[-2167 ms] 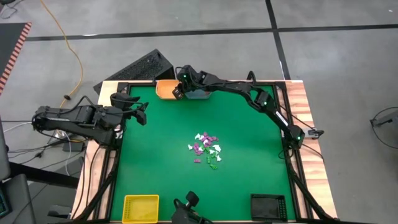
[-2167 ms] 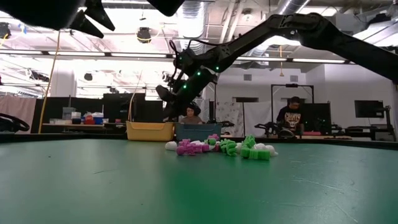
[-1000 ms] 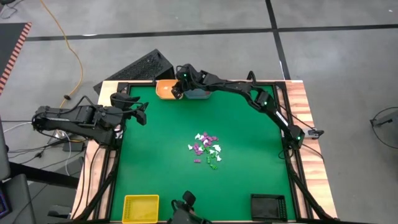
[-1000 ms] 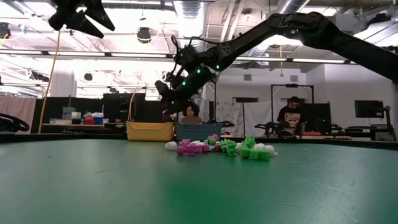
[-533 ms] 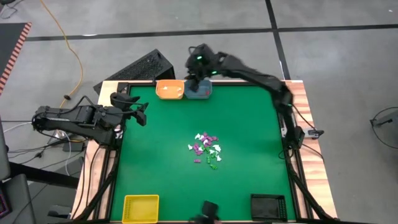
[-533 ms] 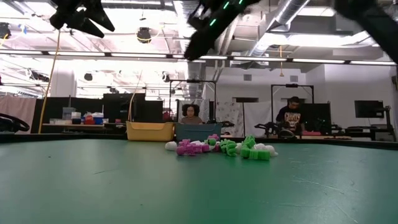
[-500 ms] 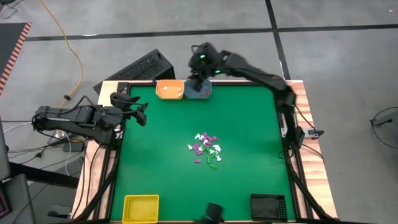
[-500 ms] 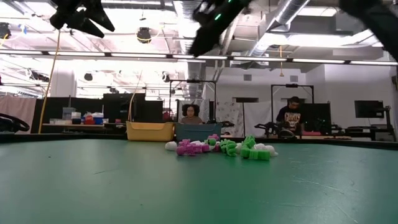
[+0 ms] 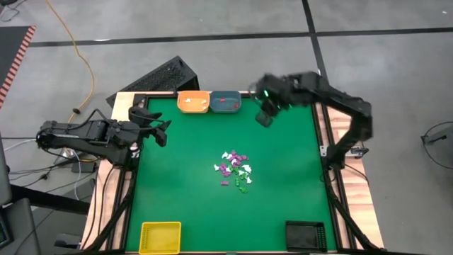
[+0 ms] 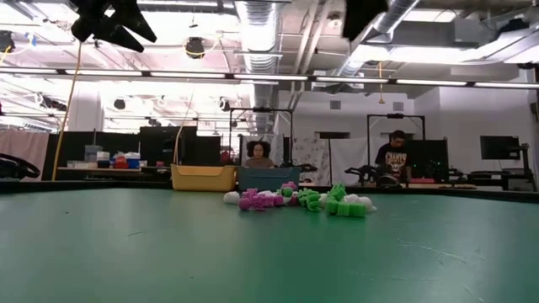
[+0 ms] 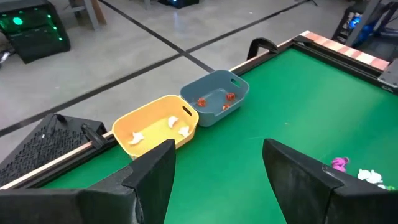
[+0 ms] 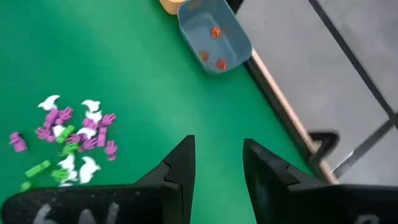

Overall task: Sort Halloween decoration
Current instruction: Put the white ghost into the orange bin

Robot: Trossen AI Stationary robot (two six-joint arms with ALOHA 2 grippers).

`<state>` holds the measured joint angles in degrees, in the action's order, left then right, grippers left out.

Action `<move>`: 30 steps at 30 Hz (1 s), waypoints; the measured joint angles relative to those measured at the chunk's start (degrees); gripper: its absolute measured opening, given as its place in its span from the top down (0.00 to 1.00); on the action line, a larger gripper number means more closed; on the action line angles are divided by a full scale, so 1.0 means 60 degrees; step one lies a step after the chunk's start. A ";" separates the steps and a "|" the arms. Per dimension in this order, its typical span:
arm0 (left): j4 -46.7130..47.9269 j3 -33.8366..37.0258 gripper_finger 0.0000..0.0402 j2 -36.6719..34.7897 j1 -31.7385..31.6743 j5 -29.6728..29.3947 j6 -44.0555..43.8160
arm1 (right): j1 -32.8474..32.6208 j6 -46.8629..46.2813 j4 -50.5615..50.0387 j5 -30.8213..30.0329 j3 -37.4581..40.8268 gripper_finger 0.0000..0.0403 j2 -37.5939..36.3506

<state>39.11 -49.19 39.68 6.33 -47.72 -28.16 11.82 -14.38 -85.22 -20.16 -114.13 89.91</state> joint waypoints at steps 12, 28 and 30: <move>-0.0004 0.0000 0.42 0.0000 0.0000 0.0240 -0.0007 | -0.4661 -0.5753 0.3792 -0.3036 0.6965 0.69 -0.2631; -0.0004 0.0000 0.42 0.0007 0.0000 0.0233 -0.0003 | -0.5633 -0.6275 1.1362 -0.3764 1.1067 0.69 0.0351; 0.0000 0.0000 0.42 0.0007 0.0000 0.0231 -0.0042 | -0.5633 -0.5891 1.2239 -0.3448 1.1067 0.69 0.0862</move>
<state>39.11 -49.19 39.72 6.33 -46.34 -28.42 -21.98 -49.73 -11.79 -40.84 -47.72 95.09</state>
